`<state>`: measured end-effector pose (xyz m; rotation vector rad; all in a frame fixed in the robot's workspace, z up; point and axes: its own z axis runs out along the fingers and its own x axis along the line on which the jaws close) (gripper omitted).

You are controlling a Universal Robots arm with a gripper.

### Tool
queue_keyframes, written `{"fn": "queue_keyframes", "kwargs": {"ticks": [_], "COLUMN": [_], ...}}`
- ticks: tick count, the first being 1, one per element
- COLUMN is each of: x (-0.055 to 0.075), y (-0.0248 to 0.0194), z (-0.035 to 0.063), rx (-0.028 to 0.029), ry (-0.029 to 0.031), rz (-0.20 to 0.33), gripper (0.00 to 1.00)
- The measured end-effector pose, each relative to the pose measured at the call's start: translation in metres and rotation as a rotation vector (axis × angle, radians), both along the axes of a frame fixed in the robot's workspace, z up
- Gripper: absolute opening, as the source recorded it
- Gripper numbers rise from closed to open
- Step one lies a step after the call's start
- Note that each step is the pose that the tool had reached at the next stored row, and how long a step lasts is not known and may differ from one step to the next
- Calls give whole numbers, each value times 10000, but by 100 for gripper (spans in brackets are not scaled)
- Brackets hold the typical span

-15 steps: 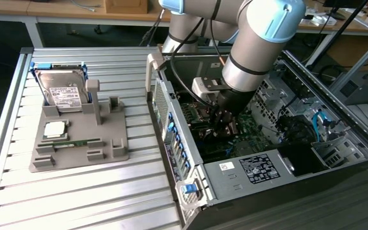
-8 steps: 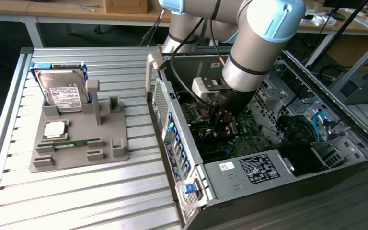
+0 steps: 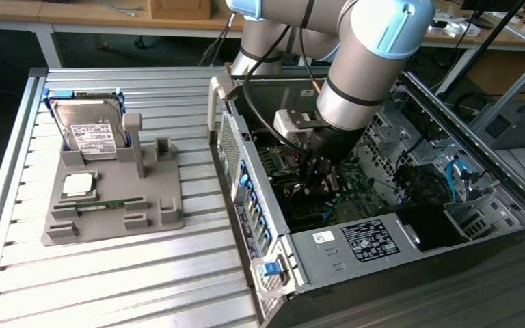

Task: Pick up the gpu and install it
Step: 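Insert the gpu into the slot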

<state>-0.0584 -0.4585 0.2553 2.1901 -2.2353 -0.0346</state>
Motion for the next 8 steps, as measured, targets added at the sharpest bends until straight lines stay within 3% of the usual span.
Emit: {"fn": "queue_keyframes", "kwargs": {"ticks": [8], "x": [-1], "y": [0], "z": [1], "rx": [-1], "ry": [1], "rz": [0], "gripper": [27]}}
